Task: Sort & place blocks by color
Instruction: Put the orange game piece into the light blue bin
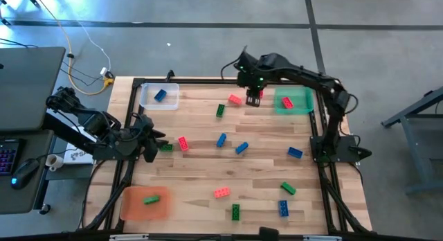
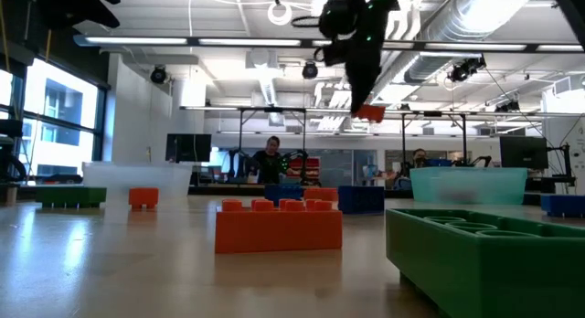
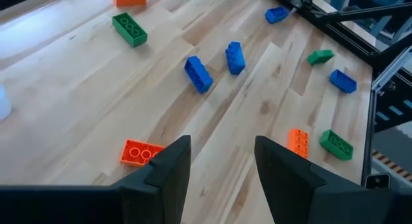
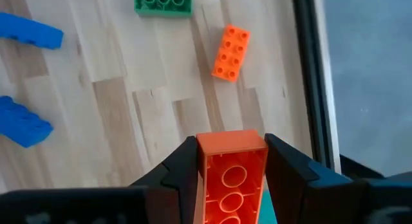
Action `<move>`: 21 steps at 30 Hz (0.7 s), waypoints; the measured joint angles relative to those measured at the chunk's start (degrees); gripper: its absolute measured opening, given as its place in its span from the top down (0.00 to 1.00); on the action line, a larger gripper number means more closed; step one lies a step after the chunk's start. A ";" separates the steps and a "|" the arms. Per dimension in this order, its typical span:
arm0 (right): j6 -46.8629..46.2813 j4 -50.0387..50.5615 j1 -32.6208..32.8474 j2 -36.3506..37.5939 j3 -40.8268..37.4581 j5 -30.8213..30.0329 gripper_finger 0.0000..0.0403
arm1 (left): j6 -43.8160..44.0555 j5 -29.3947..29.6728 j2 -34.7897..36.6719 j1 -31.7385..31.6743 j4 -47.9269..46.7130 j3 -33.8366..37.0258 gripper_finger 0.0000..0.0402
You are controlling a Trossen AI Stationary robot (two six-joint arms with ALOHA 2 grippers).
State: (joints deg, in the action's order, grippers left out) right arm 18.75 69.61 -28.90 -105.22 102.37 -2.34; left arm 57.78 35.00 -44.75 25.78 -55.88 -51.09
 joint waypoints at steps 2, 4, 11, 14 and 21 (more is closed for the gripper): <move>-1.15 -1.86 -0.36 3.75 -2.95 -0.07 0.70 | -1.20 0.02 -0.02 0.02 -0.02 0.00 0.60; -2.77 -4.38 -0.87 7.44 -6.62 -0.59 0.70 | -2.20 0.23 -0.02 0.02 -0.01 0.00 0.60; -9.74 -16.42 -4.56 19.74 -22.35 -4.06 0.70 | -2.68 0.37 -0.02 0.02 -0.02 0.00 0.60; -12.26 -19.58 -6.38 23.66 -28.52 -6.02 0.70 | -4.29 0.34 -0.02 0.02 -0.02 0.00 0.60; -18.27 -26.09 -10.80 28.70 -39.18 -11.19 0.70 | -5.03 1.68 -0.02 0.00 -0.04 0.00 0.60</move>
State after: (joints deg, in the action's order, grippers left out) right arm 0.48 43.52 -39.69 -76.52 63.19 -13.53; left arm 52.75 36.68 -44.77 25.78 -55.92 -51.09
